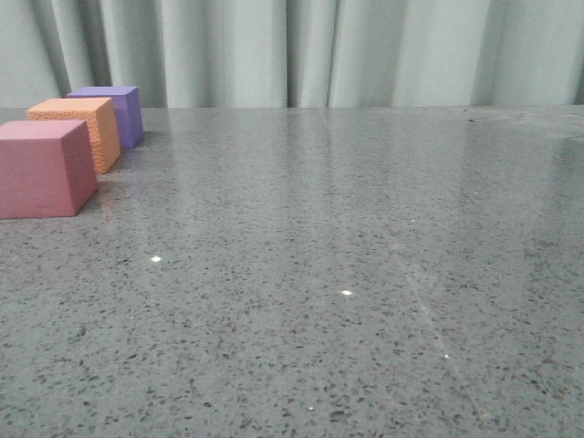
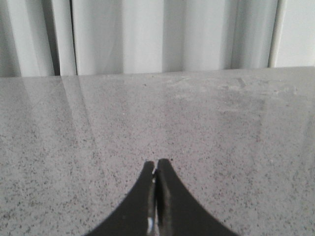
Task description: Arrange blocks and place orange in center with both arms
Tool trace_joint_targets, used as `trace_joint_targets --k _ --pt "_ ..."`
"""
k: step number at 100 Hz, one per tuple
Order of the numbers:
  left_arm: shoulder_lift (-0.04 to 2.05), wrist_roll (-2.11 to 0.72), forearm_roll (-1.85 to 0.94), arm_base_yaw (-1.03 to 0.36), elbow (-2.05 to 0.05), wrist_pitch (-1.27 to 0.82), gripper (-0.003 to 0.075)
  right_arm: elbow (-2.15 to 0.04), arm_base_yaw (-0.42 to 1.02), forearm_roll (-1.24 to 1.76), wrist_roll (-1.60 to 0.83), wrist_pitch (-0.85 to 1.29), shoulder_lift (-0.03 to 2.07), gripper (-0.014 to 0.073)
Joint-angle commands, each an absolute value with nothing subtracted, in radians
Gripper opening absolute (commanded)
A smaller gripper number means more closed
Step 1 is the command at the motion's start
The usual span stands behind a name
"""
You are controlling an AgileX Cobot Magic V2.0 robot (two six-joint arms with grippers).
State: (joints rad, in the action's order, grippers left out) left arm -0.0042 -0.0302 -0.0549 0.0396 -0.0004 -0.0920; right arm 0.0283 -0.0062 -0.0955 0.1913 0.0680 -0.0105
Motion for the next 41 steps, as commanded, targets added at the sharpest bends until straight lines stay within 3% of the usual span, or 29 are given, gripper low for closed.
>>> trace_joint_targets --k 1,41 --pt "-0.039 -0.024 -0.064 0.041 0.021 -0.02 -0.0019 0.023 -0.015 -0.098 0.177 0.027 -0.037 -0.012" --pt "-0.039 -0.024 -0.064 0.041 0.021 -0.02 -0.0019 0.023 -0.009 -0.098 0.177 0.056 -0.037 -0.012"
